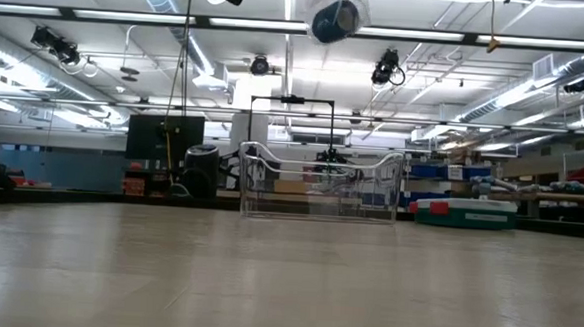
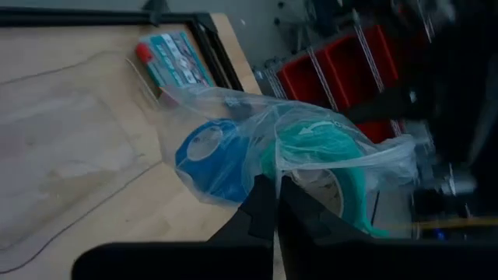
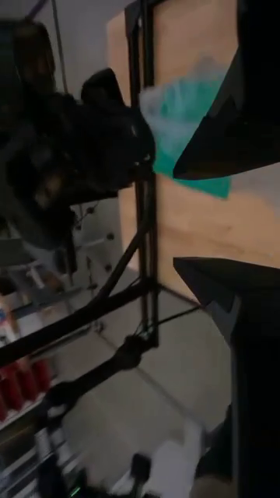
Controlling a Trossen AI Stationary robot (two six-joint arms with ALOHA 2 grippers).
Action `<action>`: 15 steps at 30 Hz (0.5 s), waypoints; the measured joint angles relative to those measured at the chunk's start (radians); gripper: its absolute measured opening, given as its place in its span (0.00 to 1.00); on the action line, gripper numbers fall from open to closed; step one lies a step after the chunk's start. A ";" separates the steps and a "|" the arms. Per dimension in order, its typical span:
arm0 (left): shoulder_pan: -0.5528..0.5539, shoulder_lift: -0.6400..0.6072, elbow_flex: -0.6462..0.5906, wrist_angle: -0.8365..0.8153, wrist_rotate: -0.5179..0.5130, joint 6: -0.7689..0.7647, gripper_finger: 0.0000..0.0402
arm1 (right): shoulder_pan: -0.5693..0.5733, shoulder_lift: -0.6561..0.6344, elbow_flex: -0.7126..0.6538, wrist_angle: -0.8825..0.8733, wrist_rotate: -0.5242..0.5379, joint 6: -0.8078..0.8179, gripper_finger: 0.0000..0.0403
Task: Roll bandage
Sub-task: Put the sky blue bandage into the transparent zip bag
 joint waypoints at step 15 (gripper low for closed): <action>0.012 0.000 0.000 0.041 -0.052 -0.249 0.02 | 0.046 0.000 0.000 -0.153 0.325 -0.303 0.38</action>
